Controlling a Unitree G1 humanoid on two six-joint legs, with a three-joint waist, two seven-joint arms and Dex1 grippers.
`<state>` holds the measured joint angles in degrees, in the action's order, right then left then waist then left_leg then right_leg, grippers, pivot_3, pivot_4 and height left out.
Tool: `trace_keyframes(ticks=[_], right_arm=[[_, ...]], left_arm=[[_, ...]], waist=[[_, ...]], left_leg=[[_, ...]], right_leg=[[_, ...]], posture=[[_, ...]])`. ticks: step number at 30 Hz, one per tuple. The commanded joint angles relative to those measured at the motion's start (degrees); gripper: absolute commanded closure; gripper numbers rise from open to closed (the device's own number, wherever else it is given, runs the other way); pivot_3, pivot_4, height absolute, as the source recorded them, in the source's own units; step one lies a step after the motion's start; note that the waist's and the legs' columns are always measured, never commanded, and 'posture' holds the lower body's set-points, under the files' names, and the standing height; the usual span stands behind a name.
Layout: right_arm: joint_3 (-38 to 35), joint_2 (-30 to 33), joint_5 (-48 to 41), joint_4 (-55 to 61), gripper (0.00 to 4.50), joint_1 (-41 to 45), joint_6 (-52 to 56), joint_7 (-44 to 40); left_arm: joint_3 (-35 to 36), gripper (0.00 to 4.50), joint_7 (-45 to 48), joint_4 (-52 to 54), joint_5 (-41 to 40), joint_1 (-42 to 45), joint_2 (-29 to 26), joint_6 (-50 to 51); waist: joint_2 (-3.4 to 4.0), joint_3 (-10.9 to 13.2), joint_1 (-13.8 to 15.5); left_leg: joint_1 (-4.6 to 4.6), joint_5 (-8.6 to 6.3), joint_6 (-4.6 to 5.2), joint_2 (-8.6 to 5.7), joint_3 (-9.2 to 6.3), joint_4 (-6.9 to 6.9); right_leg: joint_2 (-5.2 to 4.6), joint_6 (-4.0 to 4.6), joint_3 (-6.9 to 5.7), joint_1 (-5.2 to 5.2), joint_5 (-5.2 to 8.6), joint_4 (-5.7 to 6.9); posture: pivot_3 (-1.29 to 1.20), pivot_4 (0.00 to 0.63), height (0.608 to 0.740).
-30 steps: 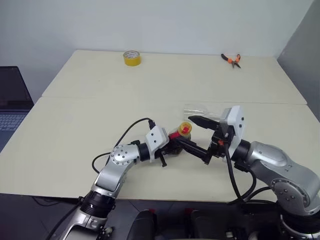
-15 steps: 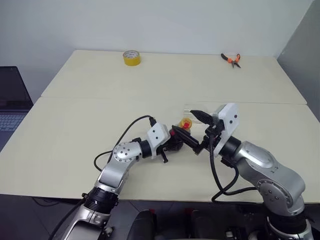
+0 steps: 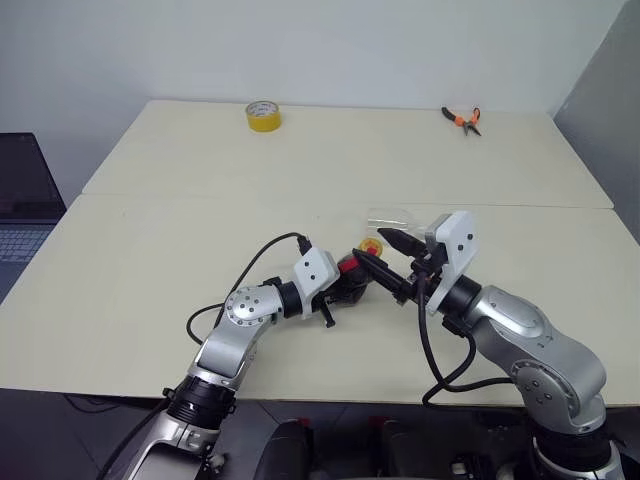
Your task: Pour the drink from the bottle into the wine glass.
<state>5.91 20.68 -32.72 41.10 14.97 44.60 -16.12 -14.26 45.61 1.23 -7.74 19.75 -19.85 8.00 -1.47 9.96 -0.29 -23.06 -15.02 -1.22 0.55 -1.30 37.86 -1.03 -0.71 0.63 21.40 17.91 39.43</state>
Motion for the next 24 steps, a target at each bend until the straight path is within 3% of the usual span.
trace_keyframes(ticks=[1, 3, 11, 14, 18, 24], right_arm=[[0.00, 0.29, 0.79, 0.95, 2.57, 0.53, -1.50, -0.71], [0.05, 0.85, 1.41, 0.83, 3.19, 0.62, -1.89, -1.14], [-0.46, 2.89, 2.70, -1.95, 3.25, 0.87, -6.24, -6.33], [-1.04, 6.35, 3.53, -6.51, 3.25, 2.37, -11.67, -14.20], [0.90, 15.97, 7.78, -21.65, 3.25, 11.25, -22.68, -32.21], [3.91, 18.87, 10.17, -34.68, 3.25, 19.51, -29.54, -42.73]], left_arm=[[1.06, 3.82, -0.36, 2.04, -0.47, 0.54, 0.17, -1.54], [1.12, 3.82, -0.45, 2.09, -0.44, 0.57, 0.14, -1.51], [1.58, 3.85, -0.09, 1.92, -0.87, 0.74, -0.19, -1.16], [1.73, 3.85, 0.44, 2.16, -1.38, 0.66, -0.45, -0.72], [1.55, 3.85, 1.74, 3.85, -2.58, -0.23, -0.72, 0.00], [1.21, 3.85, 1.51, 5.26, -2.52, -0.96, -0.21, 0.55]], waist=[[0.00, 0.00, 0.00], [0.00, 0.00, 0.00], [0.00, 0.00, 0.00], [0.00, 0.00, 0.00], [0.02, 0.05, -0.16], [0.03, 0.07, -0.19]], left_leg=[[0.00, 0.00, 0.00, 0.00, 0.00, 0.00], [0.00, 0.00, 0.00, 0.00, -0.01, 0.00], [0.00, 0.00, 0.00, 0.00, 0.00, 0.00], [0.01, 0.00, 0.00, -0.02, 0.00, 0.01], [0.06, 0.00, 0.02, -0.04, 0.06, 0.01], [0.05, 0.00, 0.02, 0.03, 0.01, -0.02]], right_leg=[[0.00, 0.00, 0.00, 0.00, 0.00, 0.00], [0.00, 0.00, -0.01, 0.00, 0.00, 0.00], [0.00, 0.00, 0.00, 0.00, 0.00, 0.00], [0.00, 0.00, 0.00, -0.01, 0.00, -0.01], [0.01, 0.00, 0.03, -0.03, 0.00, -0.01], [0.05, 0.01, -0.01, -0.02, 0.00, -0.03]], posture=[[0.00, 0.150, 0.740], [0.00, 0.150, 0.740], [0.00, 0.150, 0.740], [0.00, 0.150, 0.740], [0.00, 0.150, 0.740], [0.00, 0.150, 0.740]])
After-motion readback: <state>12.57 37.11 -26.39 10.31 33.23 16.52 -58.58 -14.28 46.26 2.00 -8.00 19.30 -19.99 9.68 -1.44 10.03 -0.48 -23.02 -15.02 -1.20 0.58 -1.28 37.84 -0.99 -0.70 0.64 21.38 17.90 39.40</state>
